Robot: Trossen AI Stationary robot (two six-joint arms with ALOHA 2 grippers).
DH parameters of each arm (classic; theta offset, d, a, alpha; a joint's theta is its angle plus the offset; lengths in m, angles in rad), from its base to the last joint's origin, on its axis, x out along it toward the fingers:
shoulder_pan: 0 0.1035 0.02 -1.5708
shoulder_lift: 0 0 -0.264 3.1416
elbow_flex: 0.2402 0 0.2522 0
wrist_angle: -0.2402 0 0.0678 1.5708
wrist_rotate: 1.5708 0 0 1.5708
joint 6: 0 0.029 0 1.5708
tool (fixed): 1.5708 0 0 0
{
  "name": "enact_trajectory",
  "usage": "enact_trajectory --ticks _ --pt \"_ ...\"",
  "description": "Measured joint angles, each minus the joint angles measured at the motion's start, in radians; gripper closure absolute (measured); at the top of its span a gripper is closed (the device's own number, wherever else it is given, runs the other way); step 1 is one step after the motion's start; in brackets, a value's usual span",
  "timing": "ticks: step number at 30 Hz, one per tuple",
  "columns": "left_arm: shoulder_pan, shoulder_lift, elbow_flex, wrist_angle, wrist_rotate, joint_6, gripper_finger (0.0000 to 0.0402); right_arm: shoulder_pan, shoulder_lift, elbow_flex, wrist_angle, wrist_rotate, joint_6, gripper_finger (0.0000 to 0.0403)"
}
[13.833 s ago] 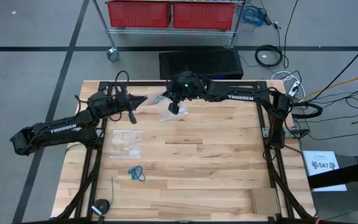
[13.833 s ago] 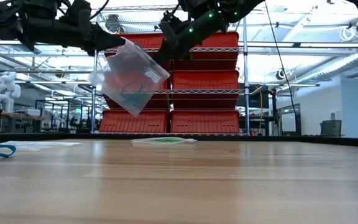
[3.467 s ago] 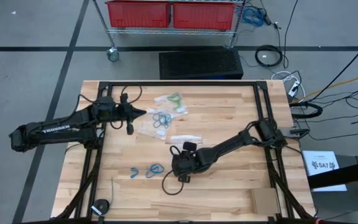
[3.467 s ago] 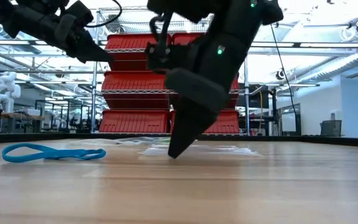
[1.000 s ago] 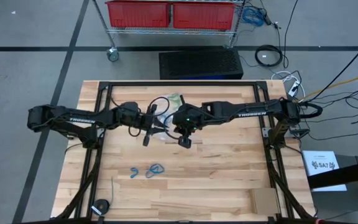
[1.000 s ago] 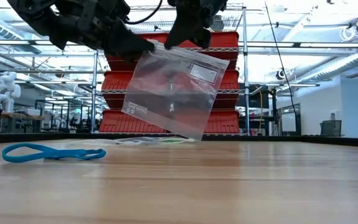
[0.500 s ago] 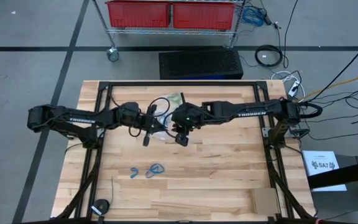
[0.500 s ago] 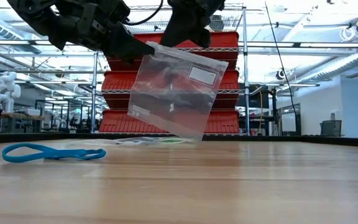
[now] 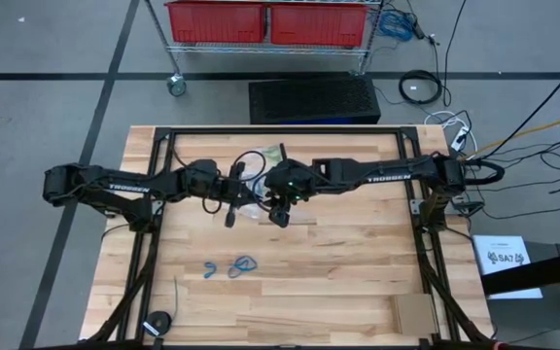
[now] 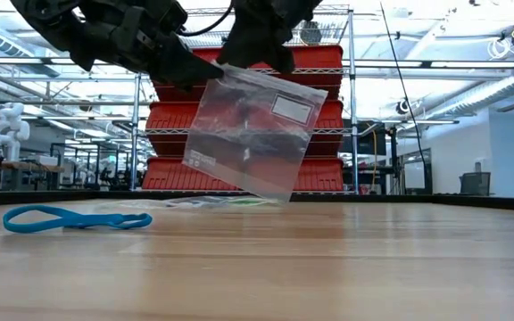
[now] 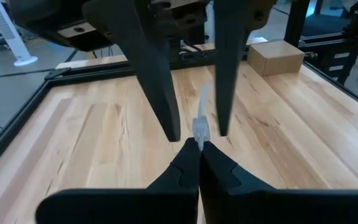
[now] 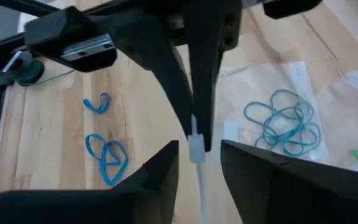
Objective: Sort rubber bands
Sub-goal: Open the bottom left transparent zip bag
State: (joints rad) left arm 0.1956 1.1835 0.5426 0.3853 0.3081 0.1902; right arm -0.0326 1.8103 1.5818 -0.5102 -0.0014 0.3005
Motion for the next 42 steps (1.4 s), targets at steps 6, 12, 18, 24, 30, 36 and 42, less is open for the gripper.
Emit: enact_trajectory --ticks 6,12,18,24,30,36,42 --pt "0.000 0.000 0.000 -0.002 -0.012 0.000 0.0401 0.000 0.000 0.000 0.011 0.004 -0.029 0.0385" --pt "0.001 -0.004 0.000 -0.003 -0.052 0.000 0.0401 0.004 0.000 0.003 -0.028 0.033 -0.022 0.0389" --pt "0.010 -0.016 -0.001 0.001 -0.062 0.000 0.0401 0.015 -0.002 0.003 -0.096 0.036 0.003 0.0397" --pt "0.028 -0.044 -0.001 -0.006 -0.061 -0.001 0.0401 0.035 -0.001 0.003 -0.186 0.038 0.036 0.0397" --pt "0.044 -0.072 -0.001 -0.009 -0.062 -0.001 0.0401 0.055 0.000 0.001 -0.269 0.037 0.074 0.0398" --pt "0.052 -0.072 0.000 -0.010 -0.062 -0.001 0.0401 0.073 0.000 0.001 -0.368 0.037 0.109 0.0398" --pt "0.053 -0.072 0.000 -0.012 -0.062 -0.003 0.0402 0.087 -0.003 0.000 -0.428 0.065 0.147 0.0388"
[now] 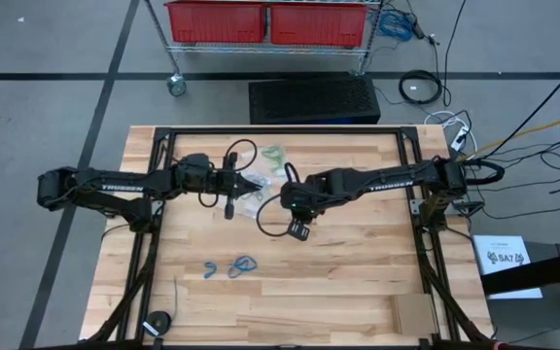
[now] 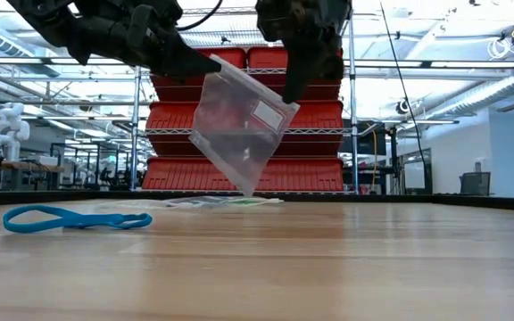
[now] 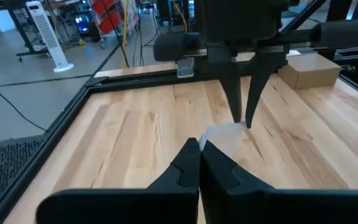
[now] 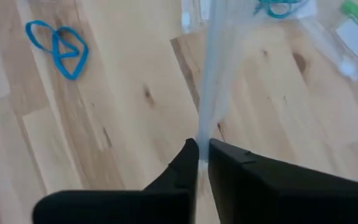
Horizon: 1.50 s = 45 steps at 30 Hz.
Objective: Sort rubber bands
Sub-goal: Open the bottom left transparent zip bag
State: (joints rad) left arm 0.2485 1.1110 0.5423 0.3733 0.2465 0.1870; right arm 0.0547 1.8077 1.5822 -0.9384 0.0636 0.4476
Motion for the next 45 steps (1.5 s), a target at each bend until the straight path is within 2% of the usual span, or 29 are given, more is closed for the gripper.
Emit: enact_trajectory --ticks 7,10,12,15,18,26,39,45 --pt "-0.015 0.000 0.000 -0.054 0.006 -0.025 0.0402 0.001 -0.069 -0.002 -0.001 0.013 0.012 0.0316" --pt "-0.028 0.000 0.000 -0.053 0.006 -0.025 0.0402 0.001 -0.098 -0.002 0.052 0.089 -0.010 0.0304" --pt "-0.035 0.000 0.000 -0.054 0.007 -0.032 0.0402 0.007 -0.107 -0.002 0.098 0.150 -0.046 0.0315" --pt "-0.039 0.000 0.000 -0.050 0.007 -0.045 0.0402 0.012 -0.101 -0.001 0.159 0.222 -0.113 0.0362" --pt "-0.039 0.000 0.000 -0.051 0.007 -0.050 0.0402 0.013 -0.070 -0.001 0.195 0.243 -0.156 0.0395" --pt "-0.039 0.000 0.000 -0.050 0.006 -0.051 0.0402 0.012 -0.018 -0.001 0.212 0.244 -0.172 0.0402" --pt "-0.039 0.000 0.000 -0.055 0.001 -0.052 0.0402 0.054 -0.053 0.001 0.211 0.309 -0.132 0.0403" --pt "-0.039 0.000 0.000 -0.054 0.001 -0.052 0.0402 0.061 -0.048 0.001 0.214 0.303 -0.127 0.0403"
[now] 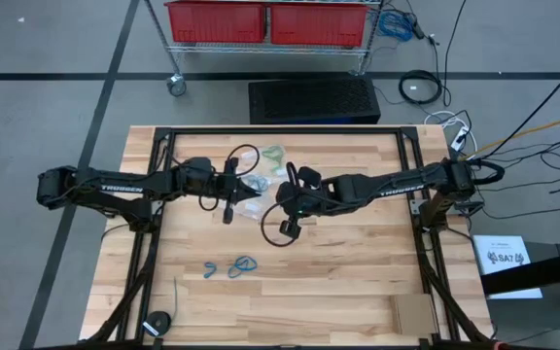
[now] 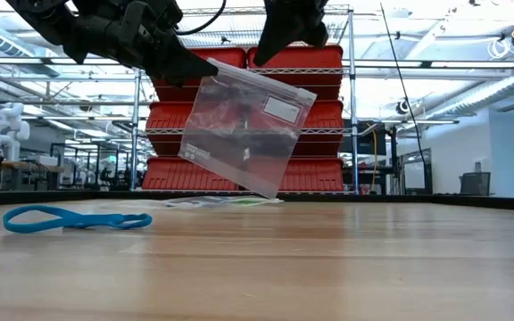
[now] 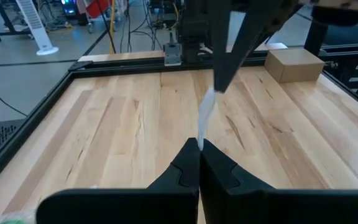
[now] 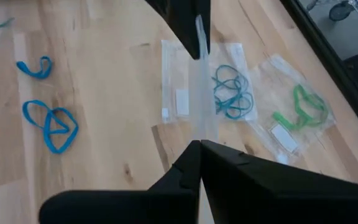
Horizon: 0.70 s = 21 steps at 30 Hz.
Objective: Sort rubber bands
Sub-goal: Open the bottom left transparent zip bag
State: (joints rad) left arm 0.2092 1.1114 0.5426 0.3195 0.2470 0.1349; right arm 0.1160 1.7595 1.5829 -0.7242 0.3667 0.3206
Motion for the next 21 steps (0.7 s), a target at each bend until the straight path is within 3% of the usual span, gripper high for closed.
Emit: enact_trajectory --ticks 11,21 --pt "0.000 0.001 0.000 0.001 0.000 -0.002 0.0402 -0.052 0.017 -0.019 0.022 -0.010 -0.041 0.0403" --pt "0.000 0.001 0.000 -0.006 -0.034 -0.008 0.0402 -0.057 0.046 -0.020 0.090 -0.131 -0.040 0.0403"
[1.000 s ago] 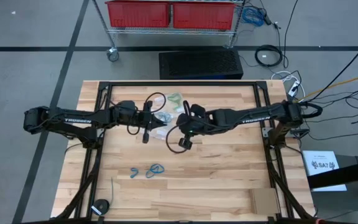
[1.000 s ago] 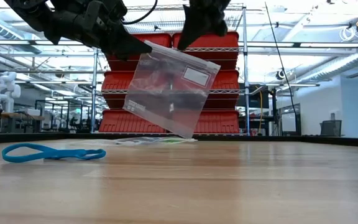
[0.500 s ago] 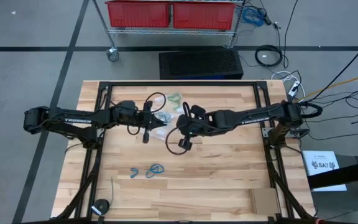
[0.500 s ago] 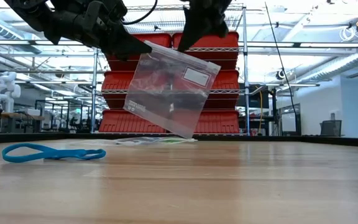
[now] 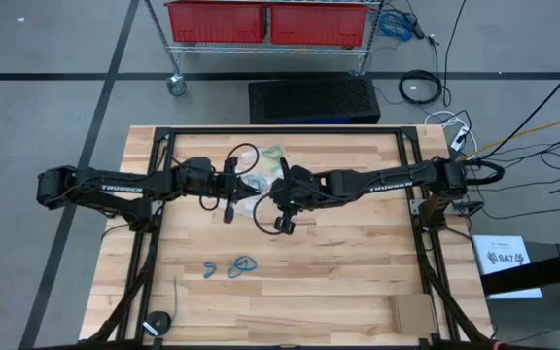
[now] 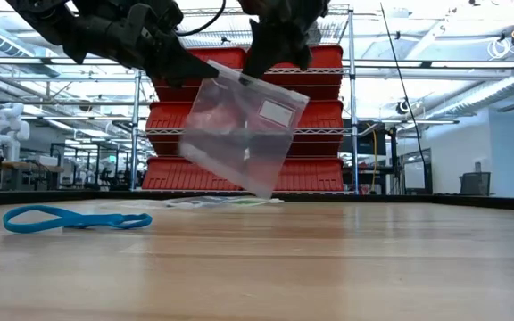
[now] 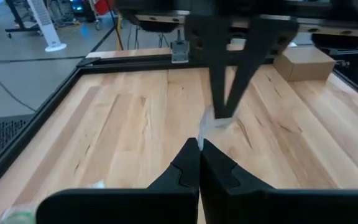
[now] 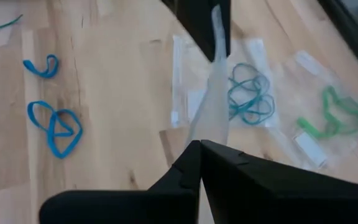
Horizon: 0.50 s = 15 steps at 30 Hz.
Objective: Sort rubber bands
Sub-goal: Open the bottom left transparent zip bag
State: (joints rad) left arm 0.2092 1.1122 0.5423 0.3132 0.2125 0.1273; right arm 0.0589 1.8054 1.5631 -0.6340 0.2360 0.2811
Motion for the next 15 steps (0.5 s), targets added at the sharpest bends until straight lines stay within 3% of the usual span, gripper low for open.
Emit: enact_trajectory --ticks 10,15 --pt "0.000 0.000 0.000 -0.007 -0.013 -0.018 0.0402 -0.031 0.033 0.000 0.030 0.031 0.028 0.0401" --pt "0.000 0.000 0.000 -0.002 -0.014 -0.042 0.0402 -0.045 0.063 0.000 0.060 0.019 0.011 0.0360"
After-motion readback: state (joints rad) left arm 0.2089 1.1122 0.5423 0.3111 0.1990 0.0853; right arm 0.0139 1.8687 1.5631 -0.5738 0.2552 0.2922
